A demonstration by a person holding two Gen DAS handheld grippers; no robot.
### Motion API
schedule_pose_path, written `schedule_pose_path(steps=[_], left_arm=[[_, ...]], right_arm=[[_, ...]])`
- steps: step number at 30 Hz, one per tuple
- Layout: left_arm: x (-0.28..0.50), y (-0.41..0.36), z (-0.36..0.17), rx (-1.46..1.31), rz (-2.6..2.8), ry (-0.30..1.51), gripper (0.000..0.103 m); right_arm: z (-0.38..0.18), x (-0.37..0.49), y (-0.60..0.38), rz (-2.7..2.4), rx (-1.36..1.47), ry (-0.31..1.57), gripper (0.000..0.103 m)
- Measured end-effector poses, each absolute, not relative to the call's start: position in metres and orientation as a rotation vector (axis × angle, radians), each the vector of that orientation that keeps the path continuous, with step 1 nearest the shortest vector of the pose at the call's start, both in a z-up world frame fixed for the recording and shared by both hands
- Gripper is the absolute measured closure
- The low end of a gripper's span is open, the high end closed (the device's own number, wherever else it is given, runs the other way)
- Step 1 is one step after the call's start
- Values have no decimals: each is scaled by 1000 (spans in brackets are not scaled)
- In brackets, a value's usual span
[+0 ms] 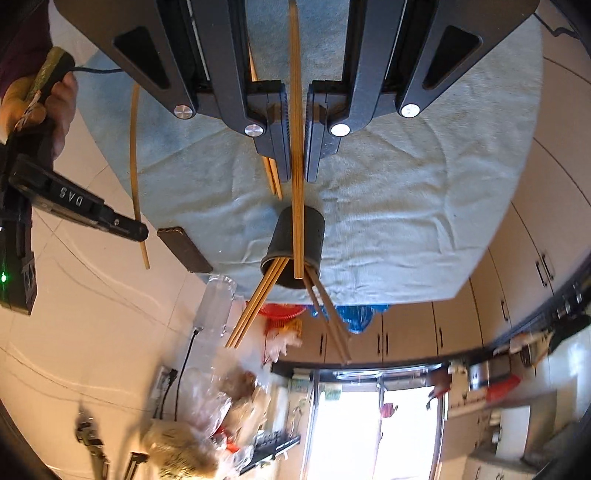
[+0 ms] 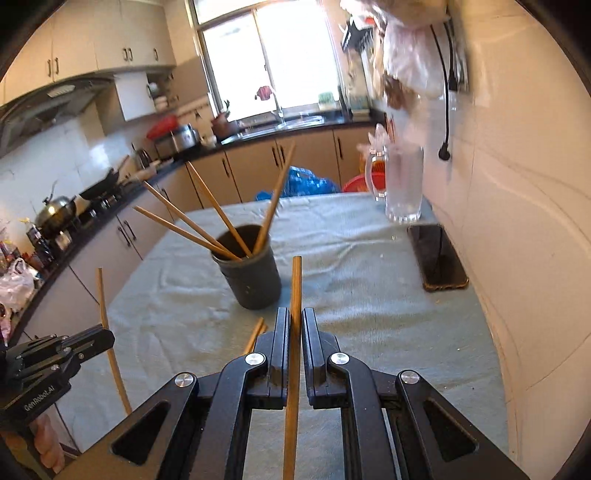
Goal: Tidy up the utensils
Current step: 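Lift both held chopsticks upright and carry them over the grey cup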
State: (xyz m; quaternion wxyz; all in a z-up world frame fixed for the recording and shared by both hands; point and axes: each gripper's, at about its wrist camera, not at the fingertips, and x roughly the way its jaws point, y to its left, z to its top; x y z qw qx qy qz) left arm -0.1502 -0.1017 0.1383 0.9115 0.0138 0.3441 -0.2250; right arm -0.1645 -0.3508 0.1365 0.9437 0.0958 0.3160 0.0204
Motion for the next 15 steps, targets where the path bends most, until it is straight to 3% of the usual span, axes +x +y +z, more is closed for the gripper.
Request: schedule_pose_path(steps=[15], left_arm=[[-193,-90,161,24,-484,627,97]], right_arm=[[173,-225,-351,19,214,429,96]])
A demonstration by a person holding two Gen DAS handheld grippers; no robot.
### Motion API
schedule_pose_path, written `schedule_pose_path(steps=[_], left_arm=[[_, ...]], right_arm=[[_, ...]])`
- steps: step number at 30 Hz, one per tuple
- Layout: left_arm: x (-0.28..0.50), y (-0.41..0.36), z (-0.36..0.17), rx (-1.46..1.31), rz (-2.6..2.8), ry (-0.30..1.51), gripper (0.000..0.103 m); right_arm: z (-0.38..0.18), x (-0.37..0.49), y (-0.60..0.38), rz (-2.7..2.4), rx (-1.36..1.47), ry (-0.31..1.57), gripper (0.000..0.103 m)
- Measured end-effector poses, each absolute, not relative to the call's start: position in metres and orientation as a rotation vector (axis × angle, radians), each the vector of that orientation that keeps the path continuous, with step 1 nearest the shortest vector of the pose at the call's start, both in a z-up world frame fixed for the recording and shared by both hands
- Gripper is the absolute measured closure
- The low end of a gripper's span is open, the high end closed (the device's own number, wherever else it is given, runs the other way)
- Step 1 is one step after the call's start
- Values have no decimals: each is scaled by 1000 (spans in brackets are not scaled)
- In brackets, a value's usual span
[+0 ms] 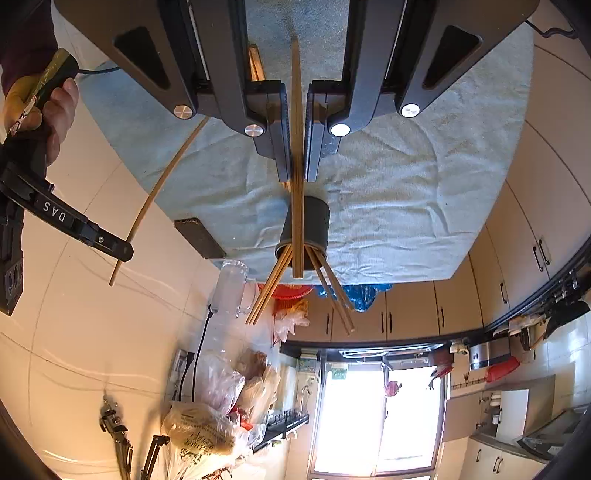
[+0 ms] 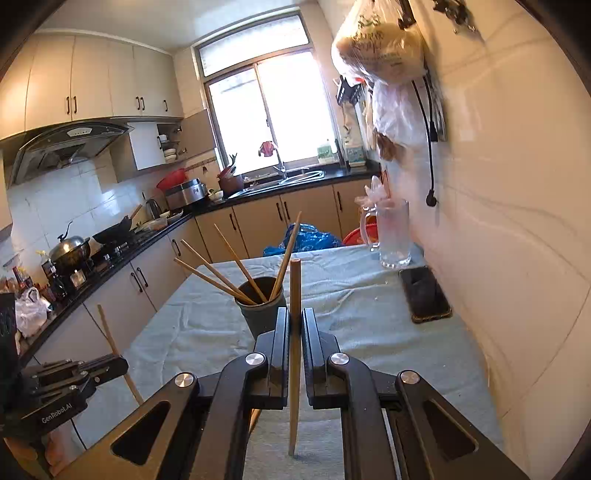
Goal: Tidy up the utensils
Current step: 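Lift both held chopsticks upright and carry them over the grey cup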
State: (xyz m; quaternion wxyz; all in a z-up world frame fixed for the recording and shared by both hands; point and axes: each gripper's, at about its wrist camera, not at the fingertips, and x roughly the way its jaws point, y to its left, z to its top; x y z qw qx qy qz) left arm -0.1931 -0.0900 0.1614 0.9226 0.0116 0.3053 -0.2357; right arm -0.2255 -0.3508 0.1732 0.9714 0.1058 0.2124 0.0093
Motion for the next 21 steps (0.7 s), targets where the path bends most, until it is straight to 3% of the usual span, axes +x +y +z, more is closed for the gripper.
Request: schedule_pose_path(steps=[21], left_arm=[[-187,-95,207,48,-512,539,97]], right_arm=[[197,-227,-343,43,153,408,96]])
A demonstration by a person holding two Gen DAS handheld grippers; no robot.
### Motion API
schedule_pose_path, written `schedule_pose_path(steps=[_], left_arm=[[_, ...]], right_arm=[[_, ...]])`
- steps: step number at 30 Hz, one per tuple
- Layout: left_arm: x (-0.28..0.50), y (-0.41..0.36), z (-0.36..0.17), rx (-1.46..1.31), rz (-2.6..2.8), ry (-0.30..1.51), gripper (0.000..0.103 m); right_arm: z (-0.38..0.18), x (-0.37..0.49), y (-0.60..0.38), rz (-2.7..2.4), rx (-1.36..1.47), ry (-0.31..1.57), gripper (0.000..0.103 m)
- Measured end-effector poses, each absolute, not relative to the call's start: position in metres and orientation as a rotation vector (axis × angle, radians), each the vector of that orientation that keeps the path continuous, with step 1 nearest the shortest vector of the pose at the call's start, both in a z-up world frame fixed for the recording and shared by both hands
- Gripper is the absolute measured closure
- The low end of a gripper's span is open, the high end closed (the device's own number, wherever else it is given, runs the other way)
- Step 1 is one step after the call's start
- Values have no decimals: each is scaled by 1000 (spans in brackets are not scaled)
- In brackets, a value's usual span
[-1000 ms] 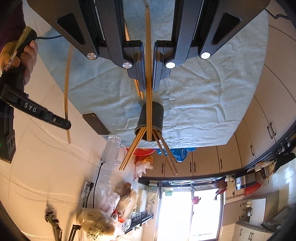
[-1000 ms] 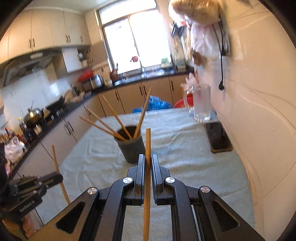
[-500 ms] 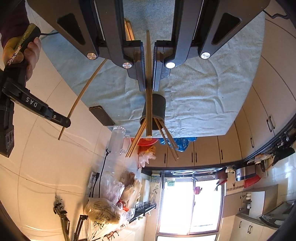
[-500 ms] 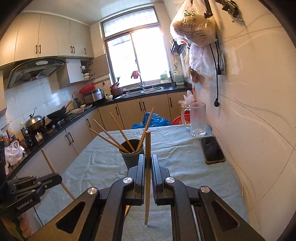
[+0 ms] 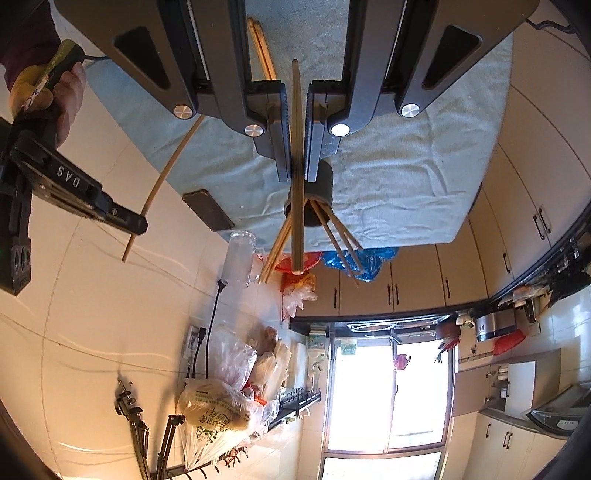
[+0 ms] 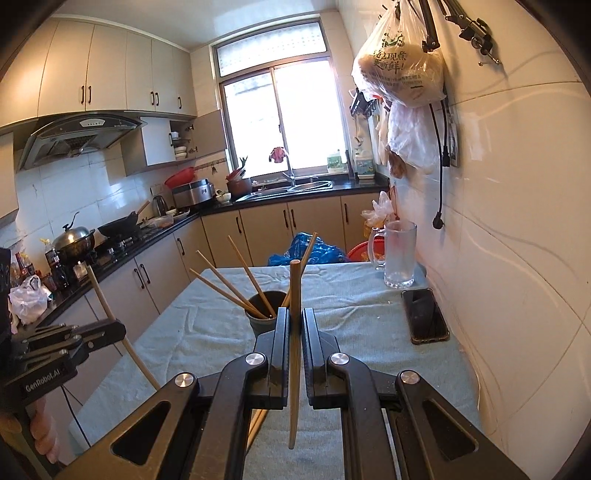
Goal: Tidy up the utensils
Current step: 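Lift both held chopsticks upright and carry them over the grey cup, then drop both chopsticks into the grey cup by opening both tools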
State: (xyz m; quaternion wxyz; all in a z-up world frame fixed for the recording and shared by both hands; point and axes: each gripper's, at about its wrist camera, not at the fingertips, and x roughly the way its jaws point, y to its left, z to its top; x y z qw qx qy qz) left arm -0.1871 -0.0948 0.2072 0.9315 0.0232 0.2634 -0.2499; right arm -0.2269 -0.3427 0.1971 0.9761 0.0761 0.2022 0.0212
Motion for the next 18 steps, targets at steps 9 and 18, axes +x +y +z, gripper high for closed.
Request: schedule_pose_path(steps=[9,18], left_arm=[[-153,-102,250,-4,-498,485,97],[-99,-129,282,-47,-449,408,97]], right_arm=[[219,-205,-344,55,167,370,96],[251,-146,-346,61,224,319,96]])
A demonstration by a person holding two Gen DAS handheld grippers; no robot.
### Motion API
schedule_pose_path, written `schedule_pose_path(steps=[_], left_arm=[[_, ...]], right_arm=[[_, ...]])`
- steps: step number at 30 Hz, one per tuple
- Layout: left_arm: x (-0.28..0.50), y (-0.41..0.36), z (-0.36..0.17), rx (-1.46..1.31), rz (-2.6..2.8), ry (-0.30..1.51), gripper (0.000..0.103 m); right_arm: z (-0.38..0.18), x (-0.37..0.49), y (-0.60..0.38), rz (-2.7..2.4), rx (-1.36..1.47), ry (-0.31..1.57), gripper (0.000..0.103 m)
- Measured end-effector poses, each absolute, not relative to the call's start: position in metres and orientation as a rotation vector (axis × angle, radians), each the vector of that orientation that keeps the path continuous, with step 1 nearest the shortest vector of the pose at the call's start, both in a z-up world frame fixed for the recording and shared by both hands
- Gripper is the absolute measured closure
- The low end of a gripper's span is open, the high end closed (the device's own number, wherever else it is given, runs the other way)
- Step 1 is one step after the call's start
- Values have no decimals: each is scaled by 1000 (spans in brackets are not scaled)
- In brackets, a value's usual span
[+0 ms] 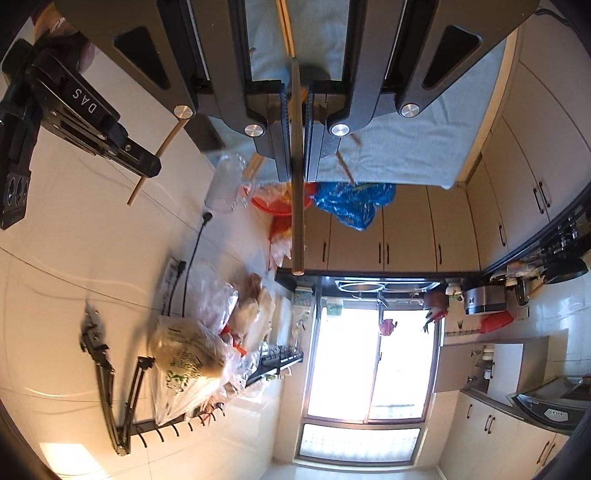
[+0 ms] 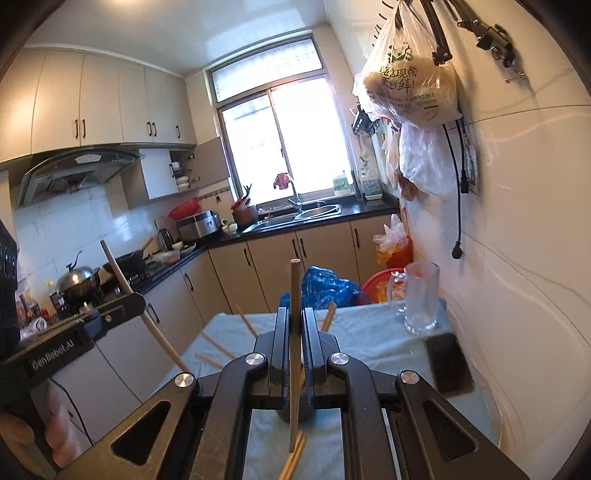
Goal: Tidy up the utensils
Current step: 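Drop both chopsticks into the grey cup by opening both tools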
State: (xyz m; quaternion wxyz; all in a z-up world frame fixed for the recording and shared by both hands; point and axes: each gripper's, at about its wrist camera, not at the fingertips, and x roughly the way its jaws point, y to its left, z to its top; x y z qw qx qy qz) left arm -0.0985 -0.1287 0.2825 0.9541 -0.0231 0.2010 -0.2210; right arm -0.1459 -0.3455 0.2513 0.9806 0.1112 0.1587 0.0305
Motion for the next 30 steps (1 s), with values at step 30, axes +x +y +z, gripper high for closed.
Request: schedule_pose_path(steps=[30], left_arm=[[-4,-177,230,3,-398,537,70]], right_arm=[[184,-21,-368,95,353,475,76]])
